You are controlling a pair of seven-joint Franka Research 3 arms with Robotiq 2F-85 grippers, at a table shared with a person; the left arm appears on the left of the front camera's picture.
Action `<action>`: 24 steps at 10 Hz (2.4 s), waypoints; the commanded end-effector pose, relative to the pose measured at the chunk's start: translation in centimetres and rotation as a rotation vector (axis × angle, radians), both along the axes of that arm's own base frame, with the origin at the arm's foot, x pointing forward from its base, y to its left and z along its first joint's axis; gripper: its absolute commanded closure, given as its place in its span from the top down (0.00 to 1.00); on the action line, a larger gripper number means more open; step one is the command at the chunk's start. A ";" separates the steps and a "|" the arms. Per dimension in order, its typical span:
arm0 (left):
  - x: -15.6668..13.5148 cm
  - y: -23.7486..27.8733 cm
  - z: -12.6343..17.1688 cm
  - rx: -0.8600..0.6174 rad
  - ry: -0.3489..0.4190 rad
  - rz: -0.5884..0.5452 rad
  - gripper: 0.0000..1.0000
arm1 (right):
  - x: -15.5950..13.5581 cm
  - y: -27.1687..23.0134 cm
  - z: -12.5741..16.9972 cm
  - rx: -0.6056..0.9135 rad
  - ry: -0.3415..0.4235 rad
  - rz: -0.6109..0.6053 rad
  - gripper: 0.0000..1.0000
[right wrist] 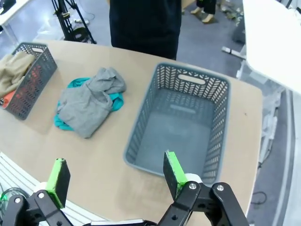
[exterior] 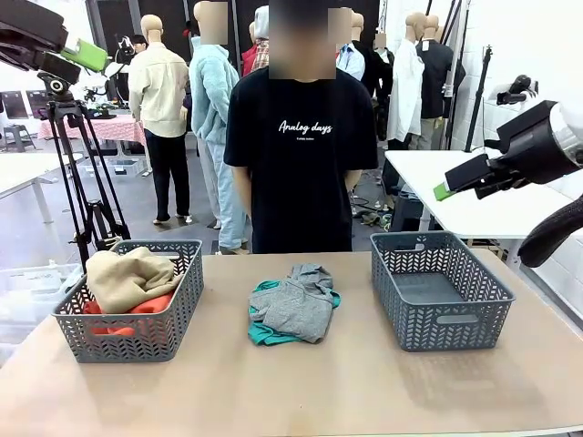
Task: Sort the tops and bottoms.
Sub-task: Lift clothes from the center of the table with your left hand.
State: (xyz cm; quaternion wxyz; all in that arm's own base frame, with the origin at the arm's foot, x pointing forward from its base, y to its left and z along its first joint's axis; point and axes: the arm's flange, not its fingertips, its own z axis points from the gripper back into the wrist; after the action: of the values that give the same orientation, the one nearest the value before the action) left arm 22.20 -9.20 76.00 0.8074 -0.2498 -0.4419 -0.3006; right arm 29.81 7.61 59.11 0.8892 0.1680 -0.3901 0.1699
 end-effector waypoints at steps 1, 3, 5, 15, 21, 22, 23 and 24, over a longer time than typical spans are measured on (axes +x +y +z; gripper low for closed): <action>0.3 -3.1 -1.8 -0.046 0.040 -0.028 1.00 | -0.5 0.1 0.2 0.004 -0.012 -0.011 1.00; 1.3 -8.4 -6.2 -0.028 0.140 -0.115 1.00 | -0.5 0.1 0.2 0.004 -0.012 -0.011 1.00; 2.5 -12.8 -11.4 0.035 0.223 -0.159 1.00 | -0.5 0.1 0.2 0.004 -0.012 -0.011 1.00; 3.5 -19.3 -16.0 0.117 0.204 -0.149 1.00 | -0.5 0.1 0.2 0.004 -0.012 -0.011 1.00; 11.9 -27.4 -30.2 0.553 0.263 -0.165 1.00 | -0.5 0.1 0.2 0.004 -0.012 -0.011 1.00; 12.8 -28.2 -31.7 0.576 0.268 -0.172 1.00 | -0.5 0.1 0.2 0.004 -0.012 -0.011 1.00; 13.6 -29.1 -32.3 0.572 0.273 -0.179 1.00 | -0.5 0.1 0.2 0.004 -0.012 -0.011 1.00; 13.8 -29.6 -31.5 0.536 0.277 -0.184 1.00 | -0.5 0.1 0.2 0.004 -0.012 -0.011 1.00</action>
State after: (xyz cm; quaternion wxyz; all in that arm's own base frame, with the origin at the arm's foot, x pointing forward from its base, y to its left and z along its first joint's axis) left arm 35.84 -37.35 42.62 0.8636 -0.0970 -0.1957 -0.4545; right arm 29.38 7.65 59.59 0.8865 0.1641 -0.3976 0.1708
